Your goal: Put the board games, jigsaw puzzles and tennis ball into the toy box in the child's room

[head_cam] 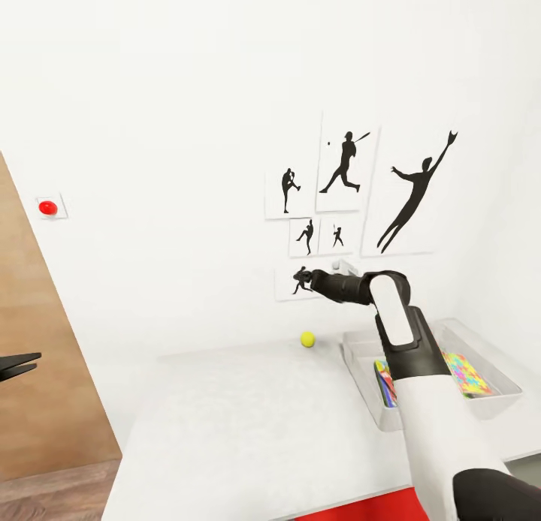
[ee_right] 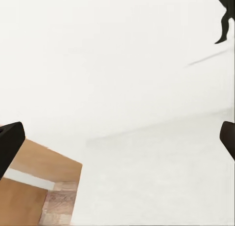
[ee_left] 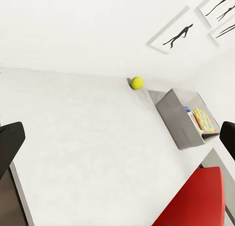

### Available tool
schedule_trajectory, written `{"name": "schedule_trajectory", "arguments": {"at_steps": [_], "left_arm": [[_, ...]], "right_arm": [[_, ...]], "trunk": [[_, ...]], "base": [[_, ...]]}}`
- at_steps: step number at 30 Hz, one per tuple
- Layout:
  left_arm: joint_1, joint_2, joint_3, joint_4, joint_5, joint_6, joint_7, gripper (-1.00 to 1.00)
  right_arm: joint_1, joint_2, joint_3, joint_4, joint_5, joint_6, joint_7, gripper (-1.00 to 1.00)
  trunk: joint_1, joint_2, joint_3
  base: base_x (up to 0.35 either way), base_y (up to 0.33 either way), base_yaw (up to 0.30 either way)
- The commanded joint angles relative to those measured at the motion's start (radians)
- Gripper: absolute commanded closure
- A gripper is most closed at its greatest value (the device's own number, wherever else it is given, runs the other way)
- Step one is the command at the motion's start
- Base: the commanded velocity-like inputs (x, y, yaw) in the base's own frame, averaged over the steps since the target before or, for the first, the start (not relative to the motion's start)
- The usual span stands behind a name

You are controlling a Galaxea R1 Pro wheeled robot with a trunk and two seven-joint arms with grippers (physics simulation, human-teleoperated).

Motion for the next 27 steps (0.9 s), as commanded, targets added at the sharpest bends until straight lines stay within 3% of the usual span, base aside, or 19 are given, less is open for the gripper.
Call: {"name": "schedule_trajectory", "arguments": {"at_steps": [1,7,12,27], "left_arm": [[0.000,0.001,-0.005,0.001,0.006,0.011,-0.003,-1.00],[0.000,0.000,-0.005,0.001,0.005,0.011,-0.003,-1.00],[0.000,0.000,-0.005,0.001,0.006,0.010,-0.003,-1.00],[0.000,0.006,-0.005,0.001,0.006,0.010,-0.003,-1.00]], "right_arm": [[-0.011,0.009,0.003,0.021,-0.009,0.002,-0.039,-1.00],[-0.054,0.057,0.024,0.112,-0.007,0.002,-0.215,-1.00],[-0.067,0.077,0.035,0.142,-0.013,0.002,-0.318,-1.00],[-0.067,0.087,0.043,0.149,-0.016,0.002,-0.370,-1.00]], "trunk": [[0.000,-0.001,-0.001],[0.000,-0.001,-0.001],[0.000,-0.001,-0.001],[0.000,-0.001,-0.001]], "base": [[0.000,0.000,0.000],[0.000,0.000,0.000],[0.000,0.000,0.000],[0.000,0.000,0.000]]}}
